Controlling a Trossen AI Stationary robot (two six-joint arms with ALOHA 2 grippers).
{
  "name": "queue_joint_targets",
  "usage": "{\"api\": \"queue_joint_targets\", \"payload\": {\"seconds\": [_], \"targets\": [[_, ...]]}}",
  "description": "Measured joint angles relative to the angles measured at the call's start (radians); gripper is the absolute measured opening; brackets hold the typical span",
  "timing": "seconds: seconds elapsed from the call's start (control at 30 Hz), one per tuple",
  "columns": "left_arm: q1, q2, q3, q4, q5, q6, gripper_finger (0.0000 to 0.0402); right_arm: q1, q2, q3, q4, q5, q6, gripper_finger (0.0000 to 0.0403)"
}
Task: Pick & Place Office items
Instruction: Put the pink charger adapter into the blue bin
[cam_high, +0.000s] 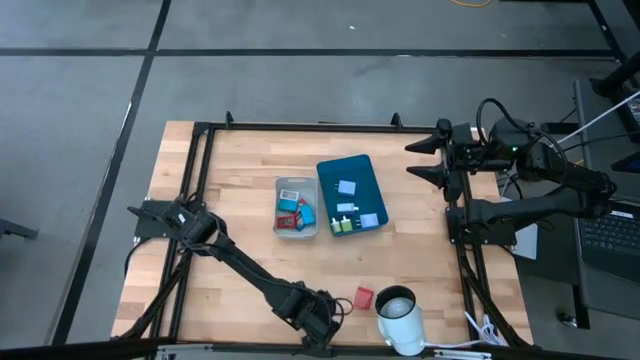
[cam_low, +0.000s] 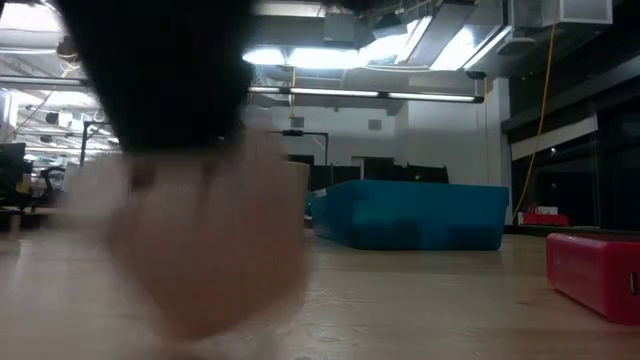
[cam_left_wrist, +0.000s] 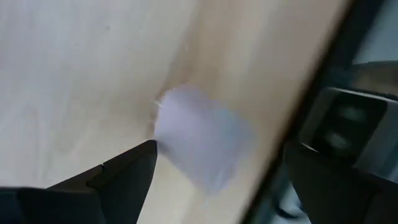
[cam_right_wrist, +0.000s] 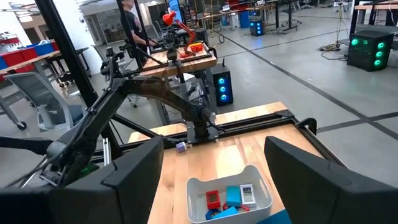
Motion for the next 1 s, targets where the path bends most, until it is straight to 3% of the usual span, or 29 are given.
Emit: {"api": "queue_joint_targets", "payload": {"seconds": [0.37,0.57,0.83,1.0], "targets": [[0.002,0.047,0.001,0.021,0.028,0.029,0.0344,0.0,0.0,0.0,0.002,0.001,0.008,0.0284],[0.004,0.046,-0.001,0.017,-0.01,0.042,0.0307,0.0,0.005,0.0,0.003,0.001,0.017,0.0284],[0.011,0.046,0.033,0.021,0.082,0.37,0.0309,0.0,0.02,0.0,0.003,0.001,0.03,0.0284],[0.013,0.036,0.105,0.023,0.057,0.538,0.0322,0.0,0.028,0.0,0.001,0.001,0.033,0.0284]]}}
